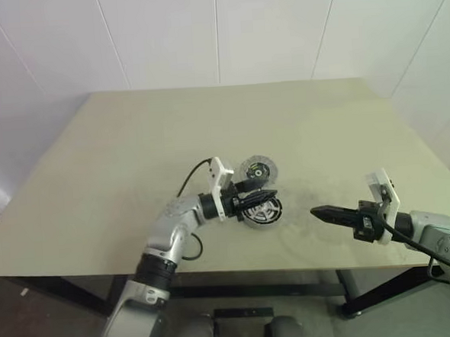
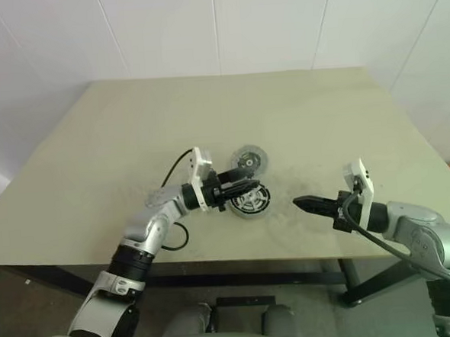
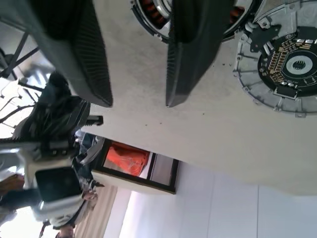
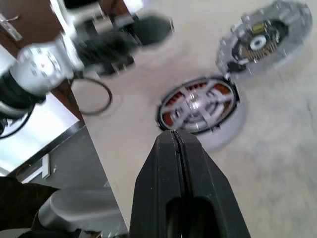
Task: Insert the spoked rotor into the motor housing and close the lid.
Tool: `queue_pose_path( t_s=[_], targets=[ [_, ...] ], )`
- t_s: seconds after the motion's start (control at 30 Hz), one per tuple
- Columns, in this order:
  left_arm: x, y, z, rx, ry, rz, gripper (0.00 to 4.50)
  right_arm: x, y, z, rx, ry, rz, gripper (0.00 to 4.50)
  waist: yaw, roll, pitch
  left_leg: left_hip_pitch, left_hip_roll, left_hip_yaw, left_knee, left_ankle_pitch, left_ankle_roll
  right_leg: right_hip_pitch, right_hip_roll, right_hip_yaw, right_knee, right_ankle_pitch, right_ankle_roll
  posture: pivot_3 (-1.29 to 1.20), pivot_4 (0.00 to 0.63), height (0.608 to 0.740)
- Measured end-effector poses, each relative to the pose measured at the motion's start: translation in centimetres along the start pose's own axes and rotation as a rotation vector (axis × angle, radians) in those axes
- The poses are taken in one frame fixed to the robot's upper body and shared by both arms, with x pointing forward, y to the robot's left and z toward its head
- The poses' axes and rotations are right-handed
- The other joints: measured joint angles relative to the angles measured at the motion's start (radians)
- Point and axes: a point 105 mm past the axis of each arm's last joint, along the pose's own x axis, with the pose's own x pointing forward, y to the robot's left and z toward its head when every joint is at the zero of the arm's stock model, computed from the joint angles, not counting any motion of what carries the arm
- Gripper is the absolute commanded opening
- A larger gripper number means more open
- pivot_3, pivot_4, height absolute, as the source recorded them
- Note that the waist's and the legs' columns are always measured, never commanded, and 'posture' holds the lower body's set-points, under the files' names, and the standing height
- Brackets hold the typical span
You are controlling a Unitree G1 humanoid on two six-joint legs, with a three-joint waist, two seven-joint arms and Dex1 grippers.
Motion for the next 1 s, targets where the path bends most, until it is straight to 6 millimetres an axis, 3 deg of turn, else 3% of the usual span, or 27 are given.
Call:
queue_pose_path(
  t_s=[0.1, 0.27, 0.43, 0.57, 0.87, 1.0],
  targets=[
    [0.2, 0.8, -0.9, 0.067, 0.029, 0.052, 0.03, 0.2, 0.0, 0.0, 0.002, -0.004, -0.003, 0.00, 0.000, 0.000, 0.000, 0.000, 0.000, 0.000, 0.001, 0.000, 0.001, 0.000, 0.000, 0.000, 0.000, 0.000, 0.001, 0.00, 0.000, 0.740],
    [1.0, 2.2, -1.9, 0.173, 0.094, 0.146, 0.03, 0.3, 0.0, 0.0, 0.002, -0.002, -0.005, 0.00, 0.000, 0.000, 0.000, 0.000, 0.000, 0.000, 0.002, -0.001, 0.001, 0.001, 0.000, 0.000, 0.000, 0.001, 0.003, 0.00, 0.000, 0.740],
    [1.8, 1.1, -3.1, 0.158, 0.182, 0.061, 0.03, 0.3, 0.2, -0.1, -0.003, 0.004, -0.008, 0.00, -0.001, 0.000, 0.000, 0.000, -0.001, 0.000, 0.002, -0.001, 0.001, 0.001, 0.000, 0.000, 0.000, 0.002, 0.004, 0.00, 0.000, 0.740],
    [1.0, 0.2, -5.3, 0.133, 0.321, -0.009, 0.03, 0.2, 0.1, -0.4, 0.005, 0.009, -0.016, 0.00, -0.004, 0.000, 0.000, 0.000, 0.000, 0.000, 0.002, -0.001, 0.001, 0.001, 0.001, 0.000, 0.000, 0.002, 0.004, 0.00, 0.000, 0.740],
    [0.9, 0.5, -5.0, 0.136, 0.325, 0.023, 0.03, 0.3, 0.2, -0.4, 0.002, 0.013, -0.014, 0.00, -0.003, 0.001, 0.000, 0.006, 0.001, 0.000, 0.003, -0.001, 0.001, 0.006, 0.001, 0.000, 0.000, 0.001, 0.003, 0.00, 0.000, 0.740],
    [1.5, 0.3, -2.5, 0.064, 0.170, 0.027, 0.03, 0.6, 0.2, -0.4, -0.001, 0.018, -0.006, 0.00, -0.001, 0.001, 0.000, 0.004, 0.001, 0.000, 0.003, -0.001, 0.001, 0.006, 0.000, 0.000, 0.000, 0.001, 0.003, 0.00, 0.000, 0.740]
  ],
)
